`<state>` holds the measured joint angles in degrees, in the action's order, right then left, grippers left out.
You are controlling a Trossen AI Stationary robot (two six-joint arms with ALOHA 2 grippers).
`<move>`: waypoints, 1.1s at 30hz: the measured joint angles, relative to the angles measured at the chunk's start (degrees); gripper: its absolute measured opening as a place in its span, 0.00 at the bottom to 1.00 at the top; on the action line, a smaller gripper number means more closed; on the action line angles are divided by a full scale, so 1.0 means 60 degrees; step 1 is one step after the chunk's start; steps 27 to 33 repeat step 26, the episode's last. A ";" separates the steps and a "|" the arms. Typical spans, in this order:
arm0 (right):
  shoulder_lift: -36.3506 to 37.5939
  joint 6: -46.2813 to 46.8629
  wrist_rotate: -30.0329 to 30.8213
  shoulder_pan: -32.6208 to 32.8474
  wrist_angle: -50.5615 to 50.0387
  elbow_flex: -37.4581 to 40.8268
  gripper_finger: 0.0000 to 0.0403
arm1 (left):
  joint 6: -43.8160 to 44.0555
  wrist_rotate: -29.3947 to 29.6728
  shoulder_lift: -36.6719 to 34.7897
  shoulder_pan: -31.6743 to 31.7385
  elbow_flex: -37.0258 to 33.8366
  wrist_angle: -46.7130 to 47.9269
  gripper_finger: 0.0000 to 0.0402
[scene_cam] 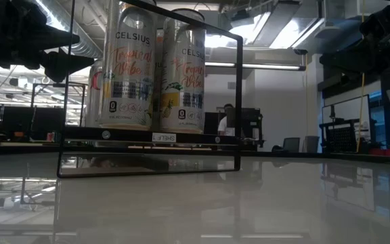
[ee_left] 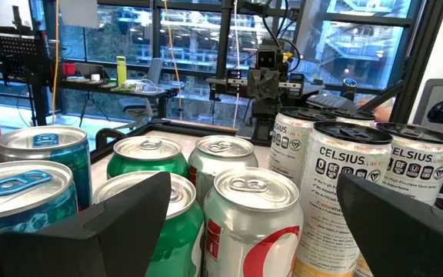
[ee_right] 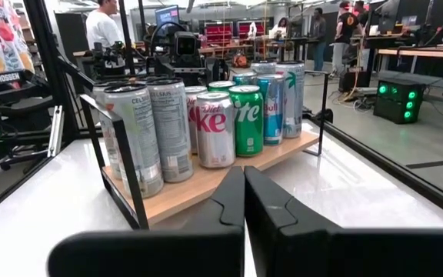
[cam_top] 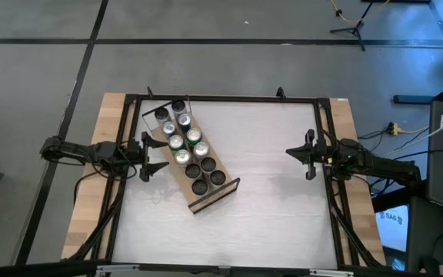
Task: Place canned beverage on shelf
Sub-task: Return to Home Position
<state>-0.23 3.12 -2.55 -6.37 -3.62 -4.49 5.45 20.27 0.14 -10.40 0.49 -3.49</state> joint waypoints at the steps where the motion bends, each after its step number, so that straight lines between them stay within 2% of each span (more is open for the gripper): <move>1: 0.0000 -0.0001 -0.0001 0.0000 0.0002 0.0000 0.00 | -0.0001 0.0000 0.0000 0.0001 0.0000 0.0000 0.90; 33: 0.0000 -0.0001 -0.0003 0.0000 -0.0346 0.0000 0.00 | 0.0000 0.0000 0.0000 0.0001 0.0000 0.0000 0.90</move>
